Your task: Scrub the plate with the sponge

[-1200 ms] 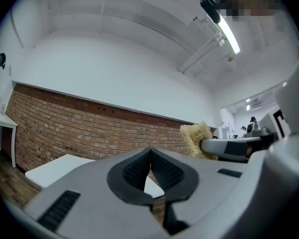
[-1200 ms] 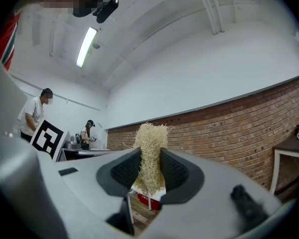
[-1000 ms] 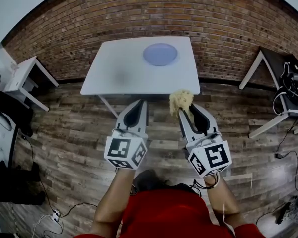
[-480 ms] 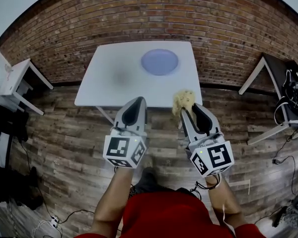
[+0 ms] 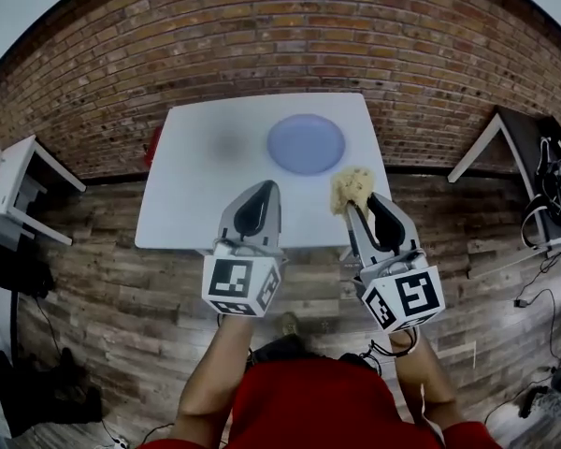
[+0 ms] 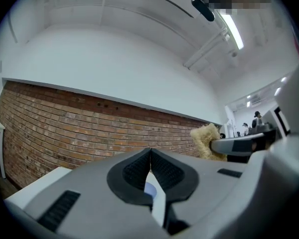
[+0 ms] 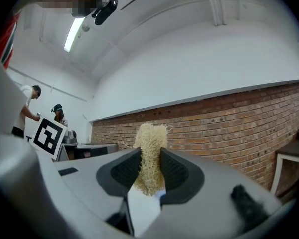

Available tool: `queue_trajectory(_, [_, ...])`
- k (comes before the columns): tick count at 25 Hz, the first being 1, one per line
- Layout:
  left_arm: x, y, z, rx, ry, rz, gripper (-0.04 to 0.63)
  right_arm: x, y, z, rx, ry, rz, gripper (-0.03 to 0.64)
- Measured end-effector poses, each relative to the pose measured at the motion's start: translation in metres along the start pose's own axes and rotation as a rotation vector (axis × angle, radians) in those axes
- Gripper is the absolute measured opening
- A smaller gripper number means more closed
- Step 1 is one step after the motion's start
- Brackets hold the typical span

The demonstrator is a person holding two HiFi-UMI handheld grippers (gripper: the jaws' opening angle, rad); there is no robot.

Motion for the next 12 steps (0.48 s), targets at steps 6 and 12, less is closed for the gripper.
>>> queue_trajectory(6, [0.054,-0.046,0.009,0.015,0.003,-0.040,0.015,-0.002,-0.066,-0.003,0.025,0.010,-0.041,0.120])
queue_trajectory(12, [0.094,-0.082,0.009,0.030,0.021,-0.050,0.015,-0.006,-0.110,-0.012,0.073,0.015,-0.071,0.120])
Point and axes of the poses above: the fingertips, and each gripper's own axes: y backward along the fingers, x to its left, z out of its top, the point moved 9 cm from there along y, backward along the fingers, and after that the axes turned 13 degrees about y, right-handed, at the moved point
